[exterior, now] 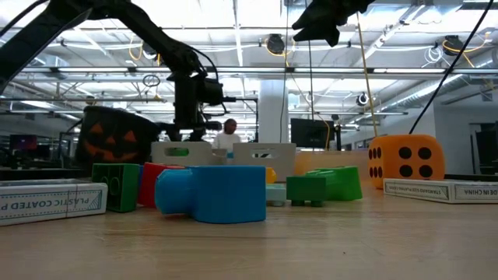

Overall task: Pick & Place Toys
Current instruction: Put the green game piece into the left gray bin

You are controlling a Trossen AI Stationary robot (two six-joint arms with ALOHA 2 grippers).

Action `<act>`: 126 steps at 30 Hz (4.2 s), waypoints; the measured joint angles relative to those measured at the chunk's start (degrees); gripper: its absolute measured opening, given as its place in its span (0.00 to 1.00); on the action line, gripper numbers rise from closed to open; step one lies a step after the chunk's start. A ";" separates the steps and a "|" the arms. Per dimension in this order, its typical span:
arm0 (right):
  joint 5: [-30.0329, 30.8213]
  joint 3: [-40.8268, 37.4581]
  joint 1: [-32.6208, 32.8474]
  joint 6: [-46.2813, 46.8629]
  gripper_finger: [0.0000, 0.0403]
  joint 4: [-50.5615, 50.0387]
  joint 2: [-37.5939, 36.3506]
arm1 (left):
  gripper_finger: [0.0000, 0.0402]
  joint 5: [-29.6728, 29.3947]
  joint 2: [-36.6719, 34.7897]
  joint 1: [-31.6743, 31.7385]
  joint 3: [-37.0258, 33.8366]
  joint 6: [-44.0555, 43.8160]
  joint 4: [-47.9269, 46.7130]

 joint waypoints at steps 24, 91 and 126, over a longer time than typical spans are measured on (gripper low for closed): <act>-0.37 -14.25 -0.70 4.44 0.41 16.93 -2.66 | 0.33 -1.78 -0.06 -0.88 0.02 11.55 -4.92; -2.03 -14.25 -5.09 6.60 0.41 18.74 -4.37 | 0.33 -0.51 4.84 -0.03 6.47 10.67 -4.72; -2.03 -14.25 -5.09 6.60 0.41 18.69 -4.37 | 0.33 1.16 4.88 2.51 6.47 8.44 -3.53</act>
